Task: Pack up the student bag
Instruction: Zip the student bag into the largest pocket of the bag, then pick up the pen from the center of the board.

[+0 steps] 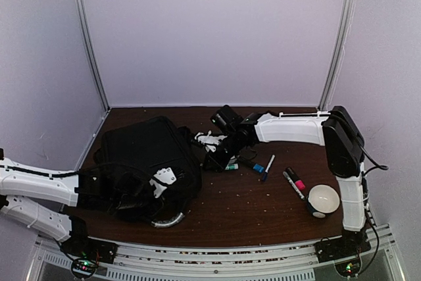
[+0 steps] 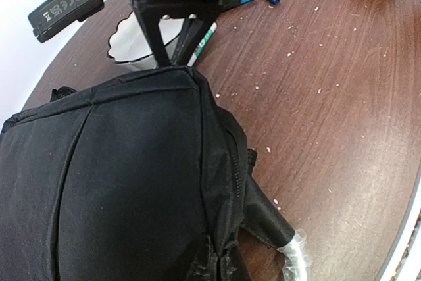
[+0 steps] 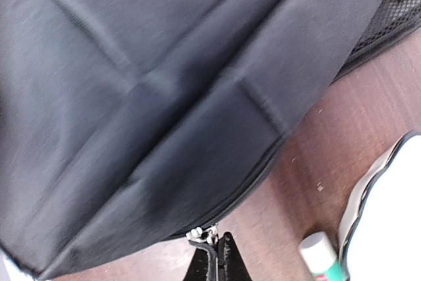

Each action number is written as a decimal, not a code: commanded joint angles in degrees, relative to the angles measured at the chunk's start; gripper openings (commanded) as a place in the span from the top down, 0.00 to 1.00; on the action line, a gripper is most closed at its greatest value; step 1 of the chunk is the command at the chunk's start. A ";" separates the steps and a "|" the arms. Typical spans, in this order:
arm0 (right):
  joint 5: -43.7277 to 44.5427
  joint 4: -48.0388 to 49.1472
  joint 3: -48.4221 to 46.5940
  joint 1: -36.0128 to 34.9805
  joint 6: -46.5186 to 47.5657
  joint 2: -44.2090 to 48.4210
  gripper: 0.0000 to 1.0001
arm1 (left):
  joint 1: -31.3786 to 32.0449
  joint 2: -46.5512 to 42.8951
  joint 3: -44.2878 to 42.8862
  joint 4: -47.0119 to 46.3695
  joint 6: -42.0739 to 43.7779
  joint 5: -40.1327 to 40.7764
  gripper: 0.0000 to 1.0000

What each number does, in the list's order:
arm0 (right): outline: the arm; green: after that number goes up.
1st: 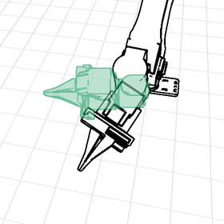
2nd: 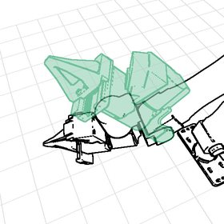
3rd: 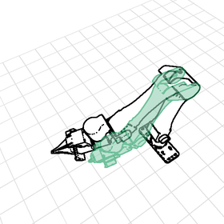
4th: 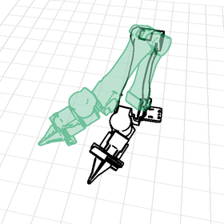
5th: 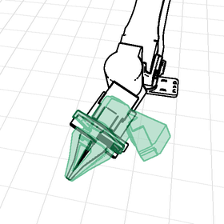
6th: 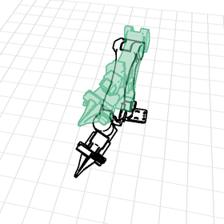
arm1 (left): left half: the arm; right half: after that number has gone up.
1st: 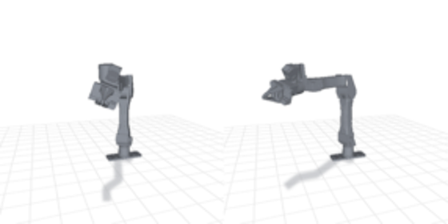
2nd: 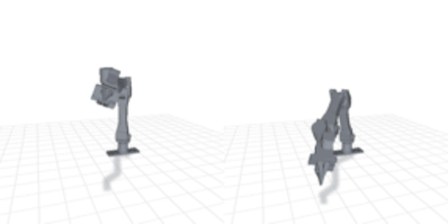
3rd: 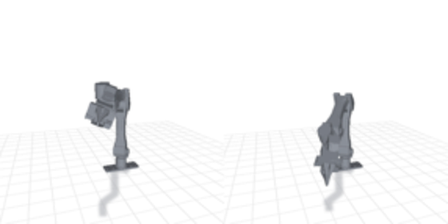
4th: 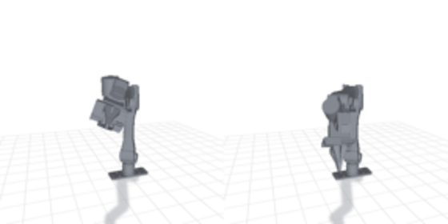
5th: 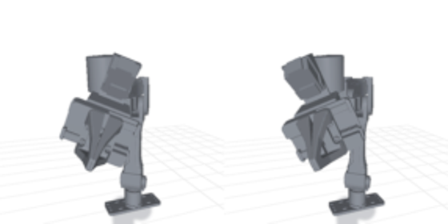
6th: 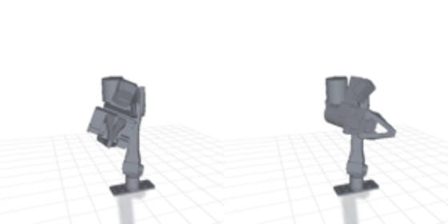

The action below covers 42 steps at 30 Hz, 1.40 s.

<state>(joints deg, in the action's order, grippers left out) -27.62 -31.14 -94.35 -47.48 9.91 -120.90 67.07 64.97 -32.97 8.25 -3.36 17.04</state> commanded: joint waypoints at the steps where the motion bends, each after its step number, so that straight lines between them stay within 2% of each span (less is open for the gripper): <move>1: 5.78 -0.95 -5.12 0.66 -0.16 -2.77 1.00 | 0.08 -2.60 0.51 -0.29 -2.24 -2.52 1.00; 13: 9.24 -2.66 -14.90 0.86 -1.41 -9.16 1.00 | 0.08 -0.84 -0.12 -0.42 -2.36 -2.58 1.00; 23: 9.29 -1.92 -14.12 1.23 -1.95 -8.36 1.00 | 0.08 -1.96 0.87 -1.74 -4.16 1.36 1.00; 24: 9.05 -2.03 -14.14 1.31 -2.00 -8.11 0.98 | 0.08 -1.95 0.89 -1.70 -4.68 2.45 0.97; 27: 8.55 -3.12 -13.80 1.51 -1.15 -6.45 0.90 | 0.08 -2.28 0.33 -0.65 -6.05 5.53 0.63; 28: 8.73 -3.16 -13.08 1.66 -0.76 -5.21 0.87 | 0.08 -2.65 0.11 -0.27 -6.65 7.16 0.56; 31: 9.19 -1.80 -9.45 2.18 0.05 -0.71 0.75 | 0.04 -4.42 -0.30 0.86 -9.75 16.41 0.30; 34: 8.36 -1.47 -6.07 2.72 1.66 4.09 0.68 | -0.05 -7.47 -0.32 2.06 -12.38 24.54 0.08; 36: 7.76 -0.89 -3.60 3.07 2.30 7.37 0.66 | -0.49 -10.17 -0.10 2.66 -15.08 29.03 0.02; 42: 6.17 0.37 0.50 3.62 3.00 15.21 0.59 | -4.05 -18.31 -0.46 7.17 -21.52 31.52 0.02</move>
<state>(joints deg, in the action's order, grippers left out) -20.18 -32.64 -95.26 -44.18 11.77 -110.08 65.34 50.89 -32.25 12.67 -18.37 42.41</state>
